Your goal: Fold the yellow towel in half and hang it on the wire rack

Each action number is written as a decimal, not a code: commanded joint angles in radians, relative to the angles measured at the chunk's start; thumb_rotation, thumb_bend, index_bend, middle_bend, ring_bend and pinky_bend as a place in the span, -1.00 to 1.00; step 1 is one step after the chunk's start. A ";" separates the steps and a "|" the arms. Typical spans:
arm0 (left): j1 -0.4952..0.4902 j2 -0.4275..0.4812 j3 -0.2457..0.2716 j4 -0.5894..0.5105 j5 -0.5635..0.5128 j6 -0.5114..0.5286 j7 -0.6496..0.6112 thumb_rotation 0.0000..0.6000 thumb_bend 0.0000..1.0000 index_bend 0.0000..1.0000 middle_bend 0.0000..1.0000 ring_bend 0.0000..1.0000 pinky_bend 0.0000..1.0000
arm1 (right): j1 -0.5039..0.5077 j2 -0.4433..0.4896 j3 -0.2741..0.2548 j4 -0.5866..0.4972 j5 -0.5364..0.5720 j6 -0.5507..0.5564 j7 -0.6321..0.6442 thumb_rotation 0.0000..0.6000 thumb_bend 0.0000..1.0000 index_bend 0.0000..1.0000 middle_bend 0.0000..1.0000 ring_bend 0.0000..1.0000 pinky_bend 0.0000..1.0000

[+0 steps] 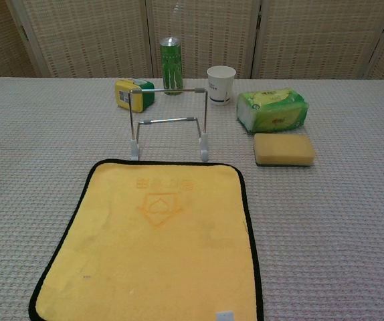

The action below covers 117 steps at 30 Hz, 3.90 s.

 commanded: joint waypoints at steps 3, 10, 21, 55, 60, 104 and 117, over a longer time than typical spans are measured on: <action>-0.003 0.000 -0.001 0.001 -0.002 -0.004 0.002 1.00 -0.26 -0.59 -0.51 -0.57 -0.38 | 0.001 0.000 0.001 0.001 0.001 -0.002 0.000 1.00 -0.09 -0.64 -0.40 -0.63 -0.49; -0.015 0.006 0.009 0.013 0.021 -0.021 -0.013 1.00 -0.26 -0.59 -0.51 -0.57 -0.38 | 0.001 0.001 0.002 0.005 0.002 0.002 0.005 1.00 -0.08 -0.64 -0.40 -0.63 -0.49; -0.077 0.028 0.058 0.079 0.174 -0.069 -0.124 1.00 -0.26 -0.51 -0.50 -0.54 -0.36 | 0.009 0.009 -0.002 -0.004 -0.018 -0.002 -0.002 1.00 -0.08 -0.64 -0.40 -0.62 -0.49; -0.284 -0.115 0.205 0.177 0.443 -0.321 -0.086 1.00 -0.47 -0.30 0.57 0.47 0.74 | 0.018 0.035 -0.031 -0.066 -0.063 -0.016 -0.049 1.00 -0.09 -0.62 -0.19 -0.09 -0.25; -0.265 -0.137 0.215 0.202 0.427 -0.311 -0.054 1.00 -0.47 -0.30 0.61 0.50 0.75 | 0.023 0.035 -0.031 -0.067 -0.064 -0.021 -0.047 1.00 -0.08 -0.62 -0.15 -0.04 -0.25; -0.269 -0.292 0.224 0.298 0.331 -0.331 -0.037 1.00 -0.47 -0.21 0.63 0.51 0.77 | 0.000 0.046 -0.037 -0.064 -0.066 0.012 -0.039 1.00 -0.08 -0.62 -0.10 0.02 -0.25; -0.274 -0.299 0.209 0.307 0.302 -0.322 -0.029 1.00 -0.28 -0.14 0.66 0.54 0.77 | -0.003 0.048 -0.036 -0.063 -0.061 0.012 -0.036 1.00 -0.08 -0.62 -0.08 0.04 -0.25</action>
